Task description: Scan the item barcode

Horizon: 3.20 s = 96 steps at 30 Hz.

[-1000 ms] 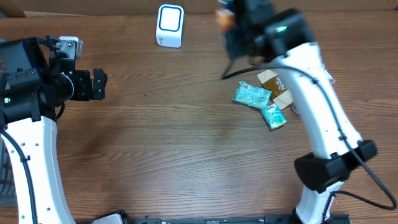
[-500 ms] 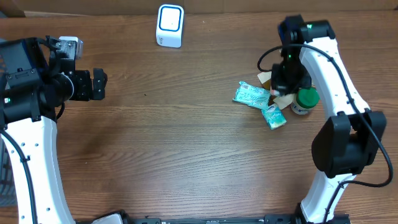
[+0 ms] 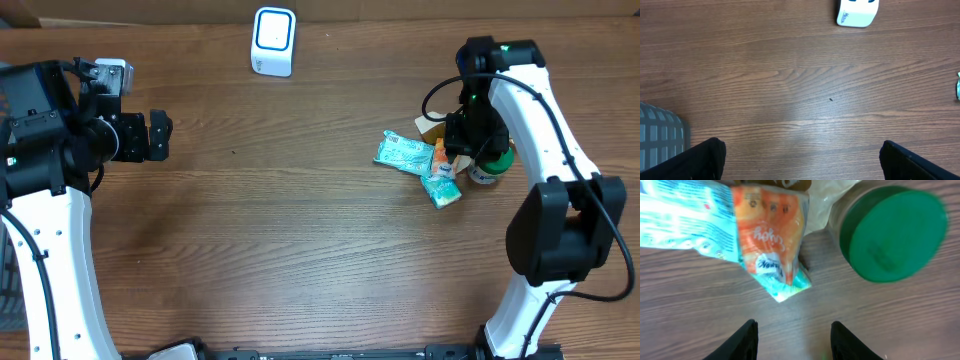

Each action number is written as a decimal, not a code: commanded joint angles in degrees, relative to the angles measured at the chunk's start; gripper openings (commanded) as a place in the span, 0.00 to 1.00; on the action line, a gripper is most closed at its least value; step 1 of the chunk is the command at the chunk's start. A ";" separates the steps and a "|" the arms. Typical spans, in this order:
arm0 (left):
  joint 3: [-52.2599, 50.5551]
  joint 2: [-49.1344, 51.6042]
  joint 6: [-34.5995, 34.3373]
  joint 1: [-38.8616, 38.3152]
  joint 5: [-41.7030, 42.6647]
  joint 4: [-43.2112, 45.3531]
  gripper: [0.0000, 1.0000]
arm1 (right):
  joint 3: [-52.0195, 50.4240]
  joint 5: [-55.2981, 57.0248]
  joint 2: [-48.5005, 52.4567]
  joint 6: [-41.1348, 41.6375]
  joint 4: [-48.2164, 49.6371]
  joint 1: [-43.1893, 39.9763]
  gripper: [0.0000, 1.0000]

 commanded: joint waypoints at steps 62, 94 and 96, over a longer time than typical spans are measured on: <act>0.31 0.11 1.29 0.42 -0.13 0.20 1.00 | -101.57 -10.49 -110.57 -2.16 91.71 2.21 1.00; 0.31 0.11 1.29 0.42 -0.13 0.20 1.00 | -104.13 -9.51 -115.58 -2.54 85.46 2.14 1.00; 0.31 0.11 1.29 0.42 -0.13 0.17 1.00 | -104.13 -9.51 -115.58 -2.54 85.46 2.14 1.00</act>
